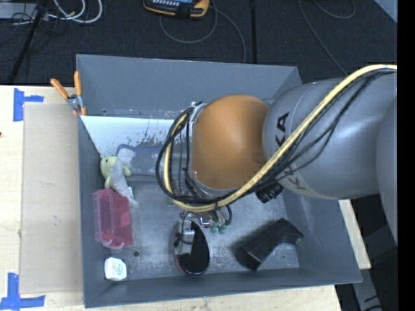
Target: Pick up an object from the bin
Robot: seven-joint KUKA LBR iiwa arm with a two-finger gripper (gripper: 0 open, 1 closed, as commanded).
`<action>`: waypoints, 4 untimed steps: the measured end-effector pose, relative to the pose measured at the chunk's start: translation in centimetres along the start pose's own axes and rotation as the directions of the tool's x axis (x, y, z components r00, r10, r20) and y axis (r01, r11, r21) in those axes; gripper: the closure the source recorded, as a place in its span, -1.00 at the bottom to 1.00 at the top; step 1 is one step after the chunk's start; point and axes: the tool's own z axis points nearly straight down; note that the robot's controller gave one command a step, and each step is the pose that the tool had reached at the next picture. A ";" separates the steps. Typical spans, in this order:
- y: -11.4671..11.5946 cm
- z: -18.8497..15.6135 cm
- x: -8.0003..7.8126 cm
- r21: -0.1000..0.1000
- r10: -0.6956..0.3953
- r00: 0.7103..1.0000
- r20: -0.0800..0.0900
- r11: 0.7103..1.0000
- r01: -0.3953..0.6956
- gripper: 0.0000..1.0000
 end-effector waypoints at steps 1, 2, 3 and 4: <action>-0.1 -0.4 -0.2 -0.001 0.004 1.000 0.007 1.000 -0.004 -1.00; -2.3 3.2 -0.3 -0.001 -0.136 0.991 0.007 0.991 0.136 -1.00; -5.8 5.3 -0.2 0.001 -0.470 0.883 0.005 0.883 0.470 -1.00; -9.0 6.5 2.3 0.000 -0.537 0.844 0.002 0.844 0.537 -1.00</action>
Offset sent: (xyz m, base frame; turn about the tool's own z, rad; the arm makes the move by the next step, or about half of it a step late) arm 0.0039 -0.0816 -0.1256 -0.4730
